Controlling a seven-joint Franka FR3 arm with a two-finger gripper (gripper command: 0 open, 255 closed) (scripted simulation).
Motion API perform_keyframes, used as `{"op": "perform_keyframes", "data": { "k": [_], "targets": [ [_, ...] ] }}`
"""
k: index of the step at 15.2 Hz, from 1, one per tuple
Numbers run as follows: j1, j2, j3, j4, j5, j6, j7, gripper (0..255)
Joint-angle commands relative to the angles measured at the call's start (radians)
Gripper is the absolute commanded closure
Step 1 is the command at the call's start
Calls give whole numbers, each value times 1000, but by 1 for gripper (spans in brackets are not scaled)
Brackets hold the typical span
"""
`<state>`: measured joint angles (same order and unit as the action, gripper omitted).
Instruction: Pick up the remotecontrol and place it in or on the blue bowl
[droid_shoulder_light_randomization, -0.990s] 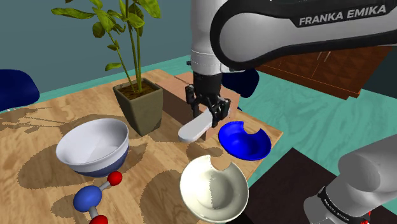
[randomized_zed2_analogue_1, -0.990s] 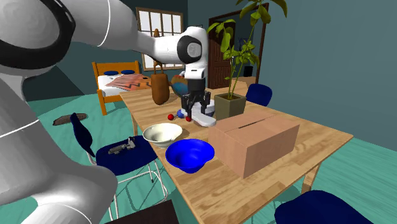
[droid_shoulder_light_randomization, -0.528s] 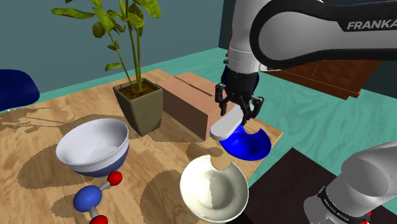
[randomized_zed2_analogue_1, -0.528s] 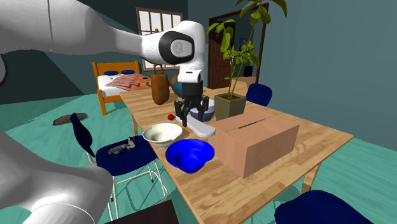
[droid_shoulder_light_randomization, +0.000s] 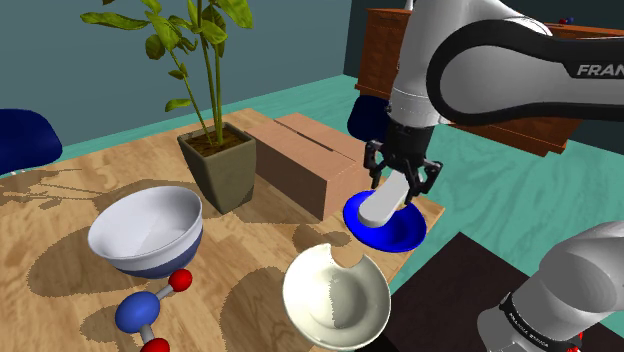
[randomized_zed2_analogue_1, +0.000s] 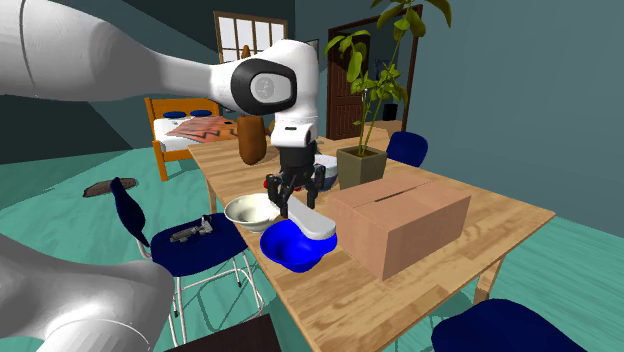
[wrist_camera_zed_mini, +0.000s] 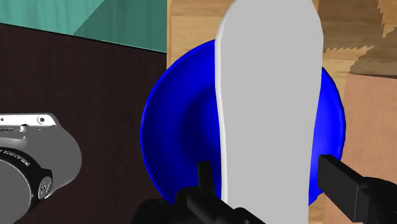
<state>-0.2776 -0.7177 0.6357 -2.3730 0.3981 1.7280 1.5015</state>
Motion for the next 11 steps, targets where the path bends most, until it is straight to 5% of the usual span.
{"op": "perform_keyframes", "data": {
  "k": [1,11],
  "targets": [
    [2,1,9,-23,7,26,-2,255],
    [8,18,56,-125,39,146,-8,255]
  ]
}}
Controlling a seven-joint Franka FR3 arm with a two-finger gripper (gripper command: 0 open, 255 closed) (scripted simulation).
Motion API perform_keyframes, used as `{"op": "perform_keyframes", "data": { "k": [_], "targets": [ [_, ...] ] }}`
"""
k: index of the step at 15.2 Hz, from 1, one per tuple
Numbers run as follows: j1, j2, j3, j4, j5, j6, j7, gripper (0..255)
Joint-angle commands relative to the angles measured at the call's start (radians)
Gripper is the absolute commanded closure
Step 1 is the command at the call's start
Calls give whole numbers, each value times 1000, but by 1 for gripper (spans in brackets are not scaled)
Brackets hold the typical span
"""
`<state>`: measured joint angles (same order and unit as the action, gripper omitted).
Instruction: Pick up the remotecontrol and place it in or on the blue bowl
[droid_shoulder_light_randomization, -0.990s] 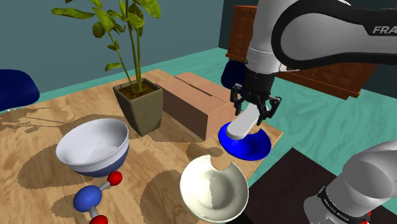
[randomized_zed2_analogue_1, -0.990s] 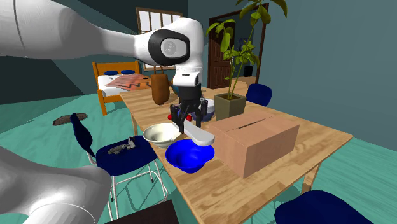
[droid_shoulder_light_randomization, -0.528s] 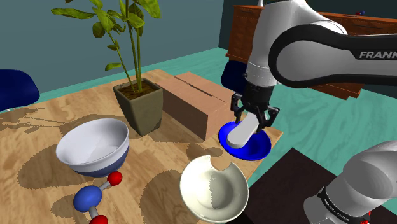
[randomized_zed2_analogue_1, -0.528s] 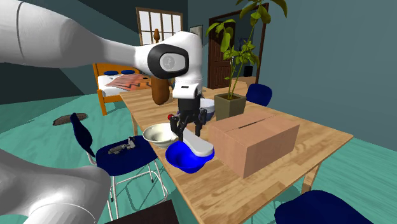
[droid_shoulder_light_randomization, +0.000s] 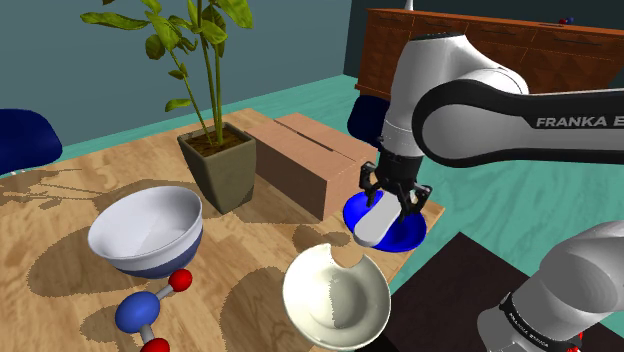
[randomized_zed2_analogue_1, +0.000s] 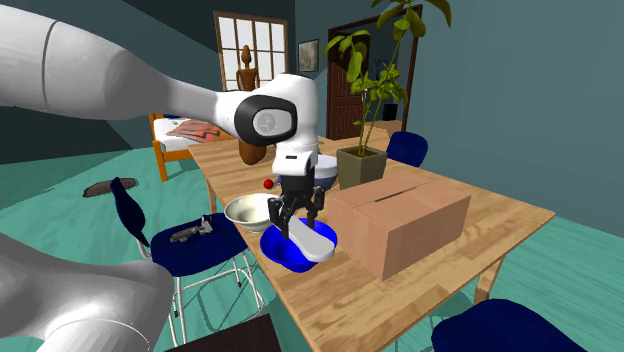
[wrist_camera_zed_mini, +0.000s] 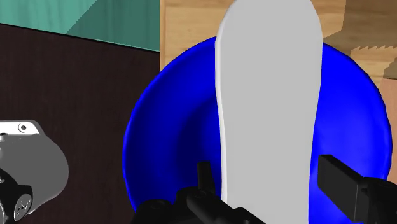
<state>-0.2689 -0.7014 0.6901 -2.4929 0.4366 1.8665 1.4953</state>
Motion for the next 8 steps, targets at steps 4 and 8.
{"op": "perform_keyframes", "data": {
  "k": [4,8],
  "targets": [
    [-1,2,2,-5,1,7,-2,255],
    [-1,2,3,-5,1,8,-1,0]
  ]
}}
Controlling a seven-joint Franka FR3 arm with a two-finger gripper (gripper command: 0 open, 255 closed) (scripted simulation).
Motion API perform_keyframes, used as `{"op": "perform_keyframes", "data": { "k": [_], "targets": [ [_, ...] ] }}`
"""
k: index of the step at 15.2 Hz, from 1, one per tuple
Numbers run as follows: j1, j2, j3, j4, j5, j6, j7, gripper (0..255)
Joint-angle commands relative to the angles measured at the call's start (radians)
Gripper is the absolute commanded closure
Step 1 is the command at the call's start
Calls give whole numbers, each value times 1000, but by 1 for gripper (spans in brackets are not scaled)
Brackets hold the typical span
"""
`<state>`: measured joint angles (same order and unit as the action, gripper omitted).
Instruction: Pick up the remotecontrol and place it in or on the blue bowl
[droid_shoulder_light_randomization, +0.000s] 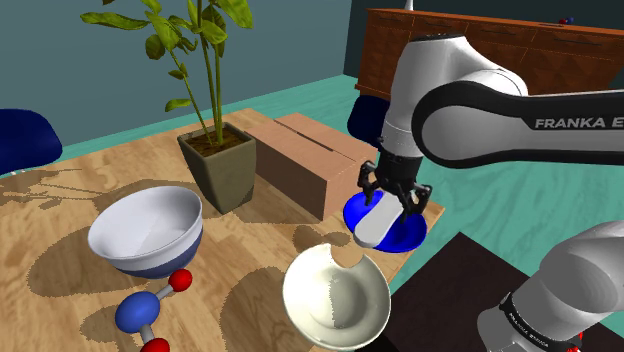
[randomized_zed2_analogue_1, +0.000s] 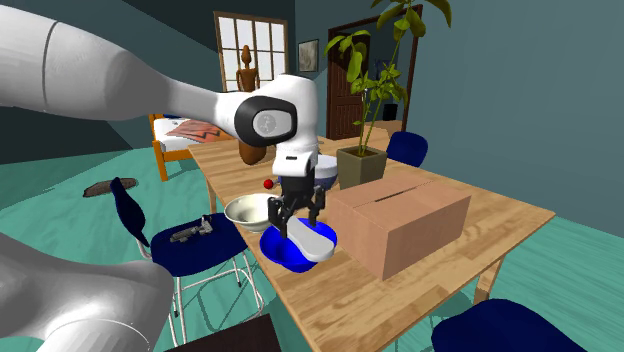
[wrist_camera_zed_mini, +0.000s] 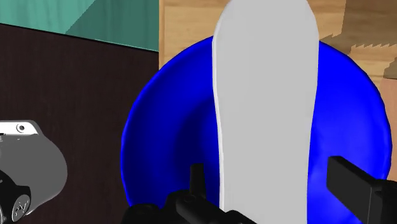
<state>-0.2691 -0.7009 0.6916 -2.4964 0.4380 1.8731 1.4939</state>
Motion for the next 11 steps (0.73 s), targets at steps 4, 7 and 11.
{"op": "perform_keyframes", "data": {
  "k": [4,7,11],
  "targets": [
    [0,0,0,-3,0,1,-1,0],
    [-4,-9,-26,56,-19,-67,4,0],
    [-9,-13,-48,110,-36,-126,7,0]
  ]
}}
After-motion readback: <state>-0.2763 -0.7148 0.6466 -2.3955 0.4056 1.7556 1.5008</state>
